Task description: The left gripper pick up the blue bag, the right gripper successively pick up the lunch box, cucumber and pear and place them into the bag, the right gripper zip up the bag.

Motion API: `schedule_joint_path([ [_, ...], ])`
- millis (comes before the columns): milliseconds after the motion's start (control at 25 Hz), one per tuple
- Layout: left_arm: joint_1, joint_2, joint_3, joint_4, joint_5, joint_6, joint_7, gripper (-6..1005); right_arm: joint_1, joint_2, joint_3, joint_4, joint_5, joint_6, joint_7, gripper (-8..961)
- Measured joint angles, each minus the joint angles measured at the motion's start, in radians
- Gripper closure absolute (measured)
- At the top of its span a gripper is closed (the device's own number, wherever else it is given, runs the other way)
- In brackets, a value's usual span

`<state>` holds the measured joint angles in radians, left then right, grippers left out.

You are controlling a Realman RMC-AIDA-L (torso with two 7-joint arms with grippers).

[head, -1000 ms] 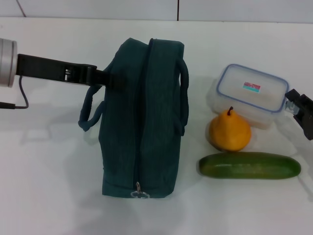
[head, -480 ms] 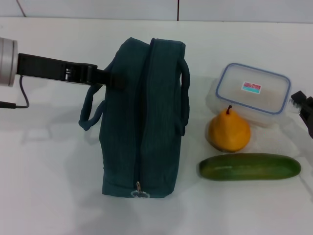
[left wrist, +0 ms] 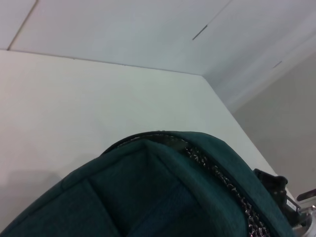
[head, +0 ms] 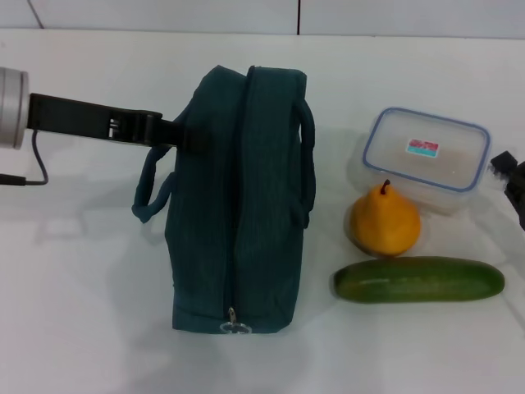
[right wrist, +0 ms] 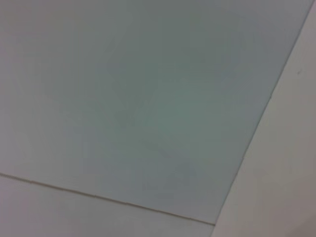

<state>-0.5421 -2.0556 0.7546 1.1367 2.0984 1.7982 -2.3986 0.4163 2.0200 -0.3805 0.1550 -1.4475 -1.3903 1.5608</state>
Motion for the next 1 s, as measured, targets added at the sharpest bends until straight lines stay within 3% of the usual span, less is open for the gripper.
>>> schedule_joint_path([
  [1000,-0.007,-0.002,0.003,0.000,-0.016,0.000,0.004,957,-0.024,-0.003,-0.006,-0.065,-0.001,-0.074,0.277,858],
])
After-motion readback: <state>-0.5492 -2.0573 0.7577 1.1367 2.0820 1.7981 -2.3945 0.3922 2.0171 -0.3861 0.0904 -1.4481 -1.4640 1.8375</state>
